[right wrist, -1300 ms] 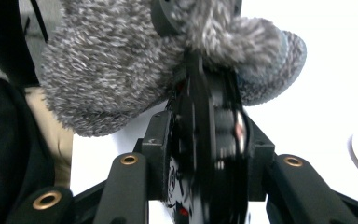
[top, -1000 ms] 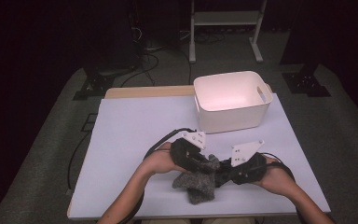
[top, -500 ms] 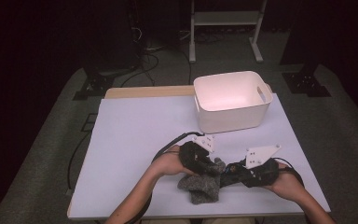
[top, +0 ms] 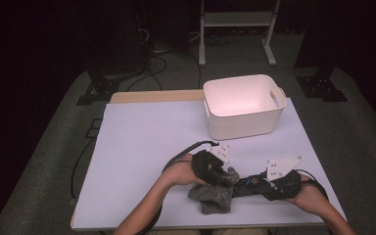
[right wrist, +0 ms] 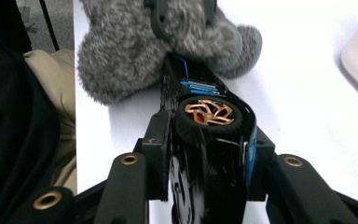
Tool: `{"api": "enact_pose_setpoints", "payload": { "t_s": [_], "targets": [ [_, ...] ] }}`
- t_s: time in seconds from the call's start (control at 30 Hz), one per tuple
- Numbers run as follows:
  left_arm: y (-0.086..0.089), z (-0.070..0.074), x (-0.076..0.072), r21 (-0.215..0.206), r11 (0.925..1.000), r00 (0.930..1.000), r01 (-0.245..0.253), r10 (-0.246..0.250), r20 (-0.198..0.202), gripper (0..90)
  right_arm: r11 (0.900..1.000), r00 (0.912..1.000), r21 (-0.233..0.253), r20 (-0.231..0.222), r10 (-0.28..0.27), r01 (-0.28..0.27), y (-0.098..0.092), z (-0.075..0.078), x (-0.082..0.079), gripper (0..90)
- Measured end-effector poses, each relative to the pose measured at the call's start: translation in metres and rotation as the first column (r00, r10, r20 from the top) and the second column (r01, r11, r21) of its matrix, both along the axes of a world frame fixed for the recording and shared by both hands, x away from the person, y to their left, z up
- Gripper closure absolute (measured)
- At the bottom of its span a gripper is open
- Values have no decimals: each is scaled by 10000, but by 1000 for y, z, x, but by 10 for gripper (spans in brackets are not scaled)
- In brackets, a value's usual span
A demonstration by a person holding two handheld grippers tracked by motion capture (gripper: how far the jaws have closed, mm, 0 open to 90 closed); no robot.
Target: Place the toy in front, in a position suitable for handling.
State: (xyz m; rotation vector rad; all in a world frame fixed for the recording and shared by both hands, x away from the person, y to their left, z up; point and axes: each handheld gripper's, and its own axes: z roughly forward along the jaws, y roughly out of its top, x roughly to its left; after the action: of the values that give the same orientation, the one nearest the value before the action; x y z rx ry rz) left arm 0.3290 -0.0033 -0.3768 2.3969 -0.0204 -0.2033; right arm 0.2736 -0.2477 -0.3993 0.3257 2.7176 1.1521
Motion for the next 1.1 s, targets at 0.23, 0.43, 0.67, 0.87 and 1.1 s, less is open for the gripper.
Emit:
{"api": "enact_pose_setpoints", "payload": {
  "t_s": [0.23,0.43,0.67,0.87,1.1],
  "targets": [
    [-12,-1,-4,184,9996,9997,233,-235,103,759,9995,9986,72,-442,-305,308,-18,-16,-1,602],
    [-29,-1,-6,512,9975,9981,485,-503,348,760,9977,9935,48,-923,-668,675,-31,-35,-1,594],
    [-34,1,-5,736,9957,9970,569,-605,475,760,9947,9909,73,-873,-1020,1030,-34,-39,-1,492],
    [-34,1,-7,752,9956,9970,566,-603,477,760,9971,9983,-645,-413,-421,394,-7,-27,4,439],
    [-29,1,-7,600,9966,9969,570,-600,501,757,9854,9983,-1680,-548,196,-285,17,-29,12,517]
  ]
}}
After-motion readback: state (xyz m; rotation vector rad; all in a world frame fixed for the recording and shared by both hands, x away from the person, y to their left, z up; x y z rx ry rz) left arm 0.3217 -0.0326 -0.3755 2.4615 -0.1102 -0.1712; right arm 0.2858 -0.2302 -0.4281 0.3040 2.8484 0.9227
